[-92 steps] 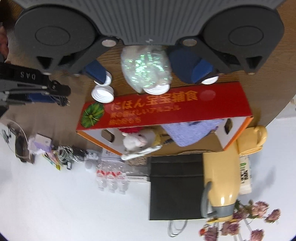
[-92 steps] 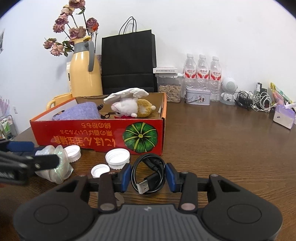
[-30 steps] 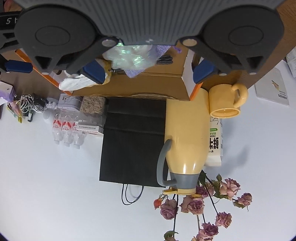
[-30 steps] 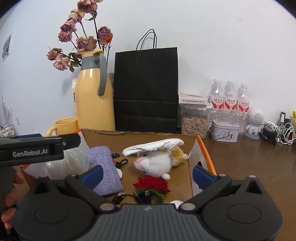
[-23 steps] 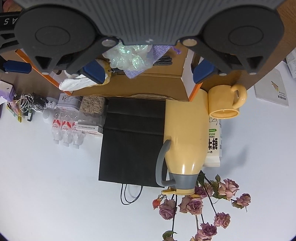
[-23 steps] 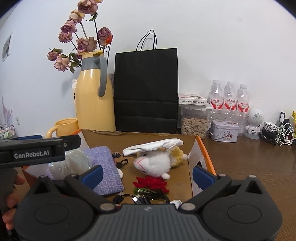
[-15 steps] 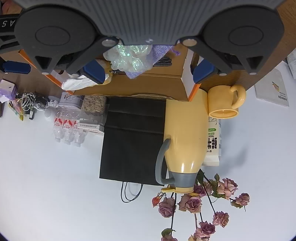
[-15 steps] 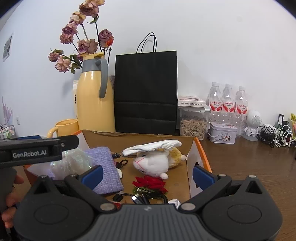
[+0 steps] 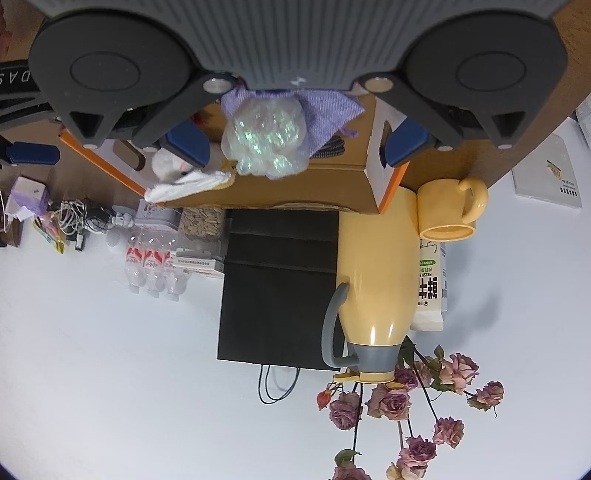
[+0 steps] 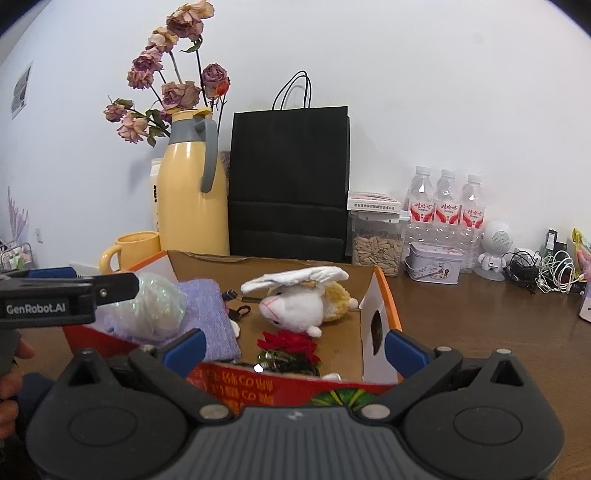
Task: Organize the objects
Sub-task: 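Open both tools to drop the cable and plastic bag into the box, then lift both open tools out of the box back toward the table, then grasp a white bottle cap on the table with the right tool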
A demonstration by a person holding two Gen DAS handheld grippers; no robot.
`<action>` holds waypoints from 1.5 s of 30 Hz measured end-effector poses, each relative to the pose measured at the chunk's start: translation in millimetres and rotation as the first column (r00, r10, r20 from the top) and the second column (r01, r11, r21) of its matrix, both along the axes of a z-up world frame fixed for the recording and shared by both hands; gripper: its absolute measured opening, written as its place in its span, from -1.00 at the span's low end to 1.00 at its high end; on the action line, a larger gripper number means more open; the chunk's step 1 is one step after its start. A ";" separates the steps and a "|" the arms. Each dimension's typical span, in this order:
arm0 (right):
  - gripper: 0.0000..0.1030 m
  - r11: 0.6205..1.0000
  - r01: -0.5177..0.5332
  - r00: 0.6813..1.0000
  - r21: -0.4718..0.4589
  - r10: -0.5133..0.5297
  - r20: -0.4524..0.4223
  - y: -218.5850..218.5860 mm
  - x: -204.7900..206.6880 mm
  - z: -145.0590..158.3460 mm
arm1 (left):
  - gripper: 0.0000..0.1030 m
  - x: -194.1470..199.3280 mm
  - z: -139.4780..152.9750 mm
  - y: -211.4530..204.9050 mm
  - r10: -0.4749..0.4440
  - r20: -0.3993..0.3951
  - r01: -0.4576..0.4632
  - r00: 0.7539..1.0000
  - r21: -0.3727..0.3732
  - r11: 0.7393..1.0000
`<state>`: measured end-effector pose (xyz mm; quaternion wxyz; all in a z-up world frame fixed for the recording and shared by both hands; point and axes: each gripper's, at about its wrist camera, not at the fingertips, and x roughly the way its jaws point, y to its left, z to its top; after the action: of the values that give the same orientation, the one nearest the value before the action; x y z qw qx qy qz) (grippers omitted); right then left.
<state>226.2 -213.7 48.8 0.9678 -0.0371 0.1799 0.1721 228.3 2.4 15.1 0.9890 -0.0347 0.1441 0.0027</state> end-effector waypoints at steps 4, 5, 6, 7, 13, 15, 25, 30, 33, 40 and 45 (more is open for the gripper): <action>1.00 1.000 0.002 1.000 -0.006 -0.003 -0.018 -6.9 -8.9 -5.6 | 1.00 -11.8 -4.5 0.0 -0.005 -0.008 0.005 1.000 0.008 1.000; 1.00 1.000 0.003 1.000 -0.005 -0.003 -0.023 -8.9 -10.8 -7.4 | 1.00 -14.1 -5.4 0.2 -0.004 -0.010 0.004 1.000 0.009 1.000; 1.00 1.000 0.005 1.000 -0.004 -0.005 -0.028 -10.8 -12.8 -9.1 | 1.00 -16.5 -6.4 0.6 -0.003 -0.011 0.003 1.000 0.010 1.000; 1.00 1.000 0.008 0.999 -0.005 -0.008 -0.034 -12.4 -14.9 -10.9 | 1.00 -19.2 -7.8 1.1 -0.002 -0.014 0.002 1.000 0.010 1.000; 1.00 1.000 0.008 0.999 -0.017 -0.008 -0.053 -18.5 -29.5 -18.9 | 1.00 -34.5 -18.9 4.6 0.009 -0.051 -0.008 0.999 0.011 1.000; 1.00 1.000 0.007 0.998 -0.021 -0.008 -0.062 -20.6 -34.5 -21.6 | 1.00 -40.0 -22.7 5.9 0.012 -0.059 -0.011 0.998 0.010 1.000; 1.00 0.998 0.020 0.995 -0.053 -0.025 -0.099 -28.7 -58.6 -33.3 | 1.00 -63.5 -32.3 3.0 0.003 -0.066 -0.001 0.998 0.033 0.999; 1.00 0.999 0.026 0.993 -0.045 -0.031 -0.116 -38.0 -70.6 -34.5 | 1.00 -68.9 -32.9 5.2 -0.002 -0.085 0.003 0.996 0.014 1.000; 1.00 0.999 0.030 0.990 -0.029 -0.034 -0.140 -47.6 -75.8 -35.7 | 1.00 -69.7 -34.4 6.8 -0.002 -0.113 0.002 0.994 0.006 1.000; 0.86 0.998 0.001 0.978 -0.058 -0.013 -0.207 -54.5 -78.0 -41.2 | 1.00 -72.6 -35.4 7.0 -0.003 -0.123 0.003 0.992 0.003 1.000; 0.42 0.995 -0.056 0.967 -0.083 0.034 -0.252 -45.1 -74.1 -45.7 | 1.00 -71.9 -36.5 8.8 -0.005 -0.133 0.004 0.991 -0.008 1.000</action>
<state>152.1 -258.7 3.2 0.9306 -0.0623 0.3070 0.1891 156.4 11.2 -21.4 0.9771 -0.0380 0.2096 0.0020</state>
